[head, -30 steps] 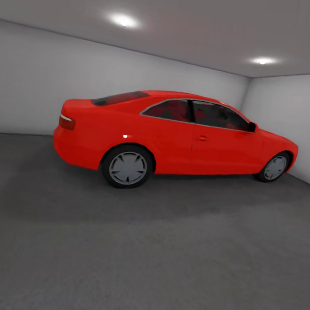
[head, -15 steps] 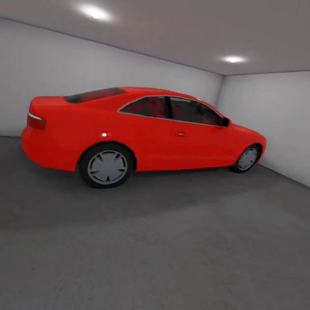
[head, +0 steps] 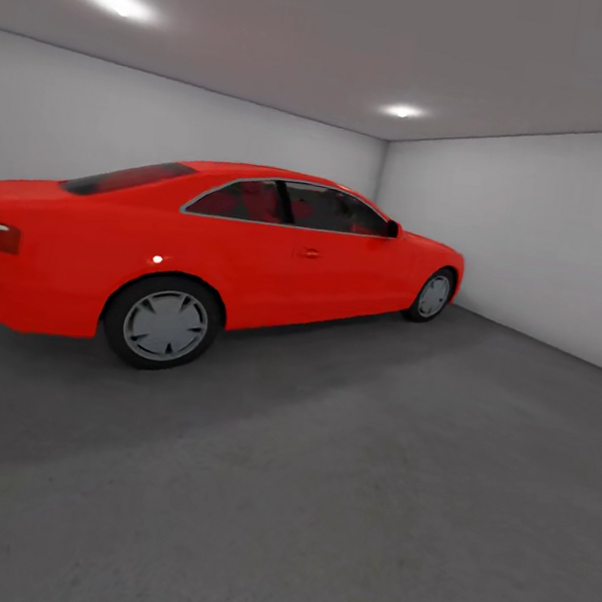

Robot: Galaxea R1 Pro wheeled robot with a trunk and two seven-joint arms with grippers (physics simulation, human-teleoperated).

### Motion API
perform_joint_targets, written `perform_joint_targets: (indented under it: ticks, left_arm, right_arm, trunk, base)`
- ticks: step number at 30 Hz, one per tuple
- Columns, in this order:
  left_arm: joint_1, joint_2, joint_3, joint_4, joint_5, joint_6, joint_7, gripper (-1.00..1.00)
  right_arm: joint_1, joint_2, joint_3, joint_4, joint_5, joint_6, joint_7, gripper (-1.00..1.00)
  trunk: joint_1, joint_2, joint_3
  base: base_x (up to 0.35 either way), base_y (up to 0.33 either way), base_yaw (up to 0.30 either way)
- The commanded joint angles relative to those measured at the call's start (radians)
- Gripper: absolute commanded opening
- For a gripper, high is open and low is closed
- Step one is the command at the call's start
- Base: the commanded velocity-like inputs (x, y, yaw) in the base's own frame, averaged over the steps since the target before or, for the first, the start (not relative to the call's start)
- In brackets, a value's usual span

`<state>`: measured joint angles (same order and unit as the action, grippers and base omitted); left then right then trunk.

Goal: Move the two storage containers from the living room to the garage. In the garage, place one container on the floor and stack the other container on top of it (either order is fine).

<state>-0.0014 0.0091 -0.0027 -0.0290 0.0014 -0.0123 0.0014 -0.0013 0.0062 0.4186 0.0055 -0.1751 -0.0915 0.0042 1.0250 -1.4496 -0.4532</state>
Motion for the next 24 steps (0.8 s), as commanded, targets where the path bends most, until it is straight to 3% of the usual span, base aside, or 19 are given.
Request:
perform_joint_targets:
  ticks: [1, 24]
  left_arm:
    - [0.0, 0.0, 0.0, 0.0, 0.0, -0.001, 0.0, 1.0]
    - [0.0, 0.0, 0.0, 0.0, 0.0, -0.001, 0.0, 1.0]
  right_arm:
    - [0.0, 0.0, 0.009, 0.001, -0.011, -0.004, 0.0, 1.0]
    - [0.0, -0.002, 0.009, 0.001, -0.011, -0.005, 0.0, 1.0]
  trunk:
    - [0.0, 0.0, -0.001]
    - [0.0, 0.0, -0.001]
  base:
    - [0.0, 0.0, -0.285]
    - [0.0, 0.0, -0.285]
